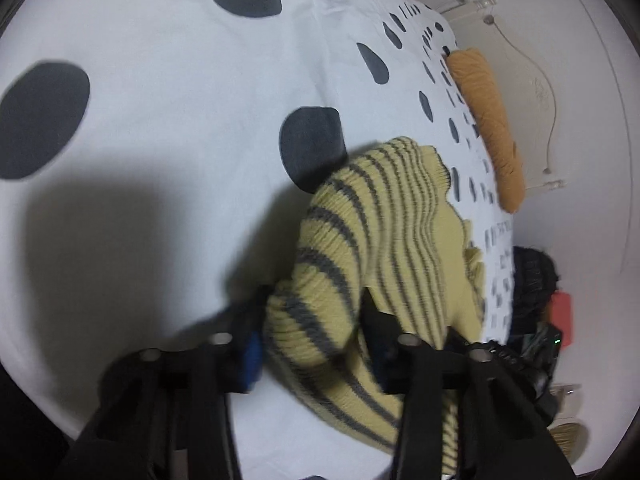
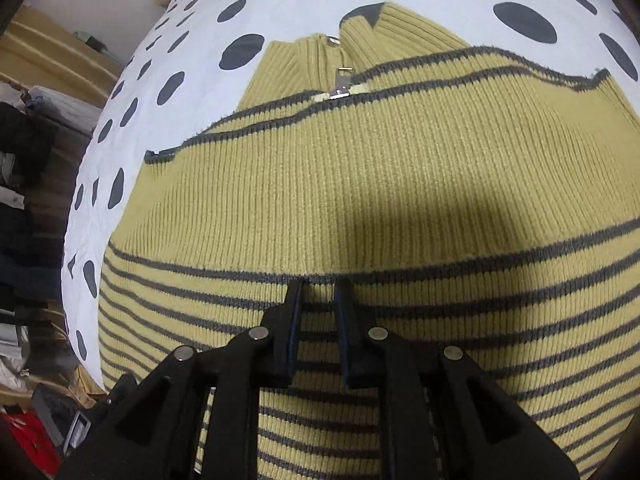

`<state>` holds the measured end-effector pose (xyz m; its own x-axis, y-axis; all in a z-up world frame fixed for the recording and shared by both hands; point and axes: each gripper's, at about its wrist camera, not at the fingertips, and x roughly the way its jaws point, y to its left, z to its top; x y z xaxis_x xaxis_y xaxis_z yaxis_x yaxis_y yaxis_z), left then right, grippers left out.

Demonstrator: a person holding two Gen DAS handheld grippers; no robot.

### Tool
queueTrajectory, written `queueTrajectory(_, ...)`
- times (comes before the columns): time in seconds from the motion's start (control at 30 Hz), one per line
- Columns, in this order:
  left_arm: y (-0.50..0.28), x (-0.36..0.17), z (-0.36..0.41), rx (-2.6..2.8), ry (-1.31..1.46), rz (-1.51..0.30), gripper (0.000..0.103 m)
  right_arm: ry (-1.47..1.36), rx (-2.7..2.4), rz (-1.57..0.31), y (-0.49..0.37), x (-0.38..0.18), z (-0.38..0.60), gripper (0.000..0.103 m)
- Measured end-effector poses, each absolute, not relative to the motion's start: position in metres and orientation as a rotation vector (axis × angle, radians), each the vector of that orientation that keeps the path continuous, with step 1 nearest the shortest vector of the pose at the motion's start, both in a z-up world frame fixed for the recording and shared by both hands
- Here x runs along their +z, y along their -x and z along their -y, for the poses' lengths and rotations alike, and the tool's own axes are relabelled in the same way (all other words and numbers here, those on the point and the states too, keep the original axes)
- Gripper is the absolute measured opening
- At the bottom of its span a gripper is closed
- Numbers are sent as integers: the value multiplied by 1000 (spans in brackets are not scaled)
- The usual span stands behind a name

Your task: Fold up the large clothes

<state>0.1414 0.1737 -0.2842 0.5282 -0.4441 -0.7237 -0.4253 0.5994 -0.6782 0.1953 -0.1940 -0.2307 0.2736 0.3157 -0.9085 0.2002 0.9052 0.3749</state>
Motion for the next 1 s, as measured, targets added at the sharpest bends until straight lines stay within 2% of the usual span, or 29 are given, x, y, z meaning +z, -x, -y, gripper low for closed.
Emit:
queueTrajectory(0.07,-139,-280,-172,0,965,-1044,34,-468,81,-1301,-194,-227,195,17)
queueTrajectory(0.33,-140,-271,-166,11,901,-1035,32,-395,100,-1290,-193,-221,188,17)
queueTrajectory(0.37,-140,-272,-166,11,897,-1034,32,-369,101,-1295,-195,-216,184,23)
queueTrajectory(0.4,-140,-274,-167,8,910,-1033,33,-318,110,-1303,-198,-207,176,36)
queueTrajectory(0.43,-139,-277,-169,3,933,-1030,34,-263,118,-1307,-203,-197,164,45)
queueTrajectory(0.47,-138,-279,-172,-2,948,-1029,39,-215,121,-1310,-209,-186,152,60)
queueTrajectory(0.5,-136,-282,-174,-2,960,-1031,41,-181,123,-1315,-214,-178,141,70)
queueTrajectory(0.53,-136,-284,-176,-4,973,-1034,44,-157,133,-1321,-221,-171,130,73)
queueTrajectory(0.73,-138,-288,-179,-29,974,-1052,49,-100,158,-1487,-280,-156,36,77)
queueTrajectory(1.0,-140,-284,-172,-59,902,-1064,50,123,-50,-1747,-328,-214,-65,78)
